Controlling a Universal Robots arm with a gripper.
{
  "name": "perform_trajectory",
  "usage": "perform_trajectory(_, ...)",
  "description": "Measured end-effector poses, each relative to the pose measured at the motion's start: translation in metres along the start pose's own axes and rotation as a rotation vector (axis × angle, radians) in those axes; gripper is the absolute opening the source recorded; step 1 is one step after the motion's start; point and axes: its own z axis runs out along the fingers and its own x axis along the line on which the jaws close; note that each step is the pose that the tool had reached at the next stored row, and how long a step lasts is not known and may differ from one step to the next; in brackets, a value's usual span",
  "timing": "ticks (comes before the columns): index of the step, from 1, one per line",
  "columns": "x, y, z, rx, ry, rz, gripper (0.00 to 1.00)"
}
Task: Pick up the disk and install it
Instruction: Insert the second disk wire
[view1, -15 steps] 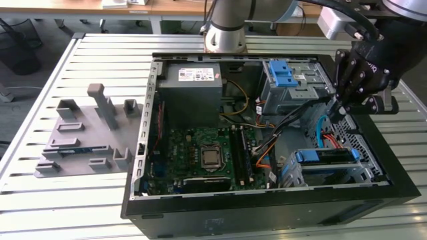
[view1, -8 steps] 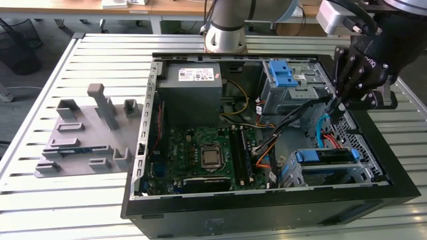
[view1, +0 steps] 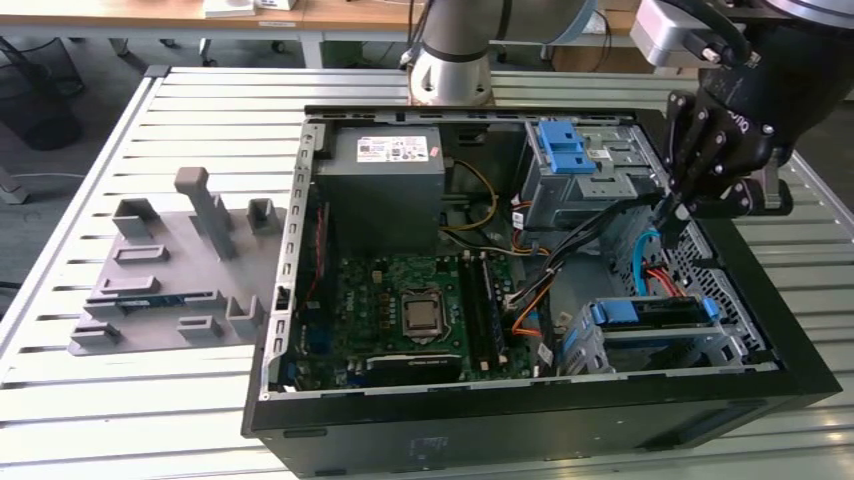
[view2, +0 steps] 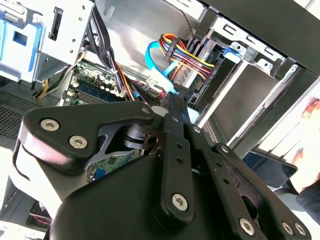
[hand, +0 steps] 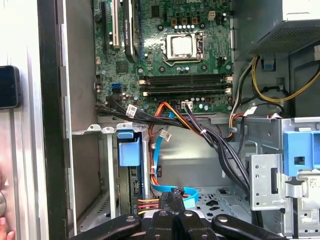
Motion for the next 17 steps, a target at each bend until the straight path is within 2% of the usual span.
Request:
perform_trajectory(4, -0.0001, 0.0001, 0.004, 0.0001, 0.0031, 0.0, 0.11)
perform_trajectory(12, -0.0003, 0.0002, 0.0166, -0.0002, 0.0076, 0.0, 0.11)
perform_trajectory(17, -0.0003, 0.0002, 0.0172, -0.0001, 0.0092, 0.0, 0.11)
